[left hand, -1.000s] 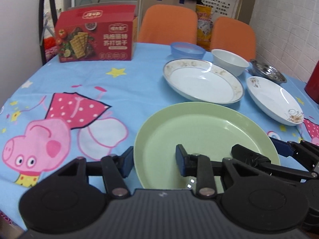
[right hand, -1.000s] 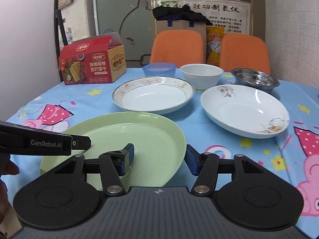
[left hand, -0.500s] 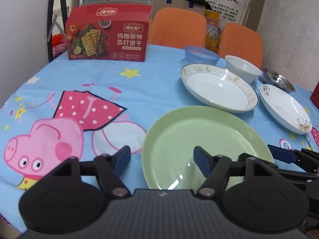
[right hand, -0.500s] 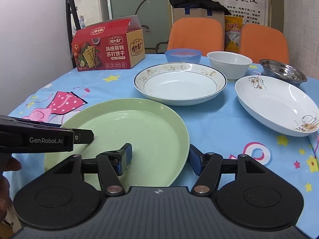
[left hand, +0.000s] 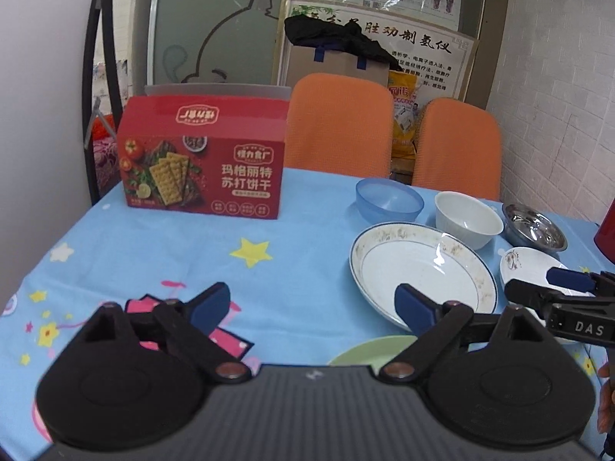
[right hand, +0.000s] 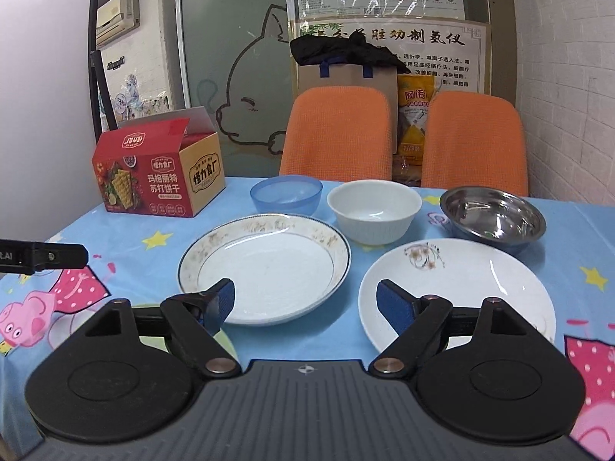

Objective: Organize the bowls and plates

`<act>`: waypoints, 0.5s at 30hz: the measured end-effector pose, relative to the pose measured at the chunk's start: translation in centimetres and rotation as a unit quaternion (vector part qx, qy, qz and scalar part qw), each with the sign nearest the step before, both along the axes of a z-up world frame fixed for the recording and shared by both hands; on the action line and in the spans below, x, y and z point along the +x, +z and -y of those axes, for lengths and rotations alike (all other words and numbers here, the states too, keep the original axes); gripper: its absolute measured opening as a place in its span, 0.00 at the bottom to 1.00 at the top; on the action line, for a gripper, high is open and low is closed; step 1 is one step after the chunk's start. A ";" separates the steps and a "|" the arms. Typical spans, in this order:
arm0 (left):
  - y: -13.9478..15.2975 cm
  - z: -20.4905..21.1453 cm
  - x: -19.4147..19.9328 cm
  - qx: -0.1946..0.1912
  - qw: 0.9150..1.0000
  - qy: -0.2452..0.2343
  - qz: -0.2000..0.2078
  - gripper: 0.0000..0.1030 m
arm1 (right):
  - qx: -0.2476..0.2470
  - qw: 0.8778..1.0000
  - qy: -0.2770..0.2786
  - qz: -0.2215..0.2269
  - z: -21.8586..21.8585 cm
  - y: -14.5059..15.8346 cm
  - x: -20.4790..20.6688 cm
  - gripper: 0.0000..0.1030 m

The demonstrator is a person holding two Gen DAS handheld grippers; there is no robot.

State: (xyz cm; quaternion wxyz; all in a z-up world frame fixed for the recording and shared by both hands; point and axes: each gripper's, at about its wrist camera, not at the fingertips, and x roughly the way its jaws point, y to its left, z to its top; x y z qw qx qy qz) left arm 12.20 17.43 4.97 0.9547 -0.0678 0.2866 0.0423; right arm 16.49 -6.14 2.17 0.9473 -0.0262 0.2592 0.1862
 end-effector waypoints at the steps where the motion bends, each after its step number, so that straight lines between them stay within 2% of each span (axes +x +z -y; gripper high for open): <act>1: -0.1 0.2 0.9 0.005 1.000 -0.002 -0.002 0.89 | -0.002 1.000 0.003 -0.004 -0.3 -0.1 1.2 1.00; 8: -1.8 0.0 6.3 0.001 0.999 -0.017 -0.037 0.89 | -0.025 0.998 0.016 -0.055 -2.5 -2.8 8.4 1.00; 11: -2.5 -0.5 7.5 0.000 0.999 -0.017 -0.047 0.89 | -0.046 0.996 0.023 -0.069 -3.4 -3.9 10.0 1.00; 14: -3.0 -1.1 8.2 -0.002 0.998 -0.013 -0.054 0.89 | -0.044 0.994 0.032 -0.090 -3.9 -4.9 10.9 1.00; 15: -3.1 -1.2 8.3 -0.002 0.998 -0.012 -0.056 0.89 | -0.050 0.995 0.034 -0.084 -4.1 -5.0 10.8 1.00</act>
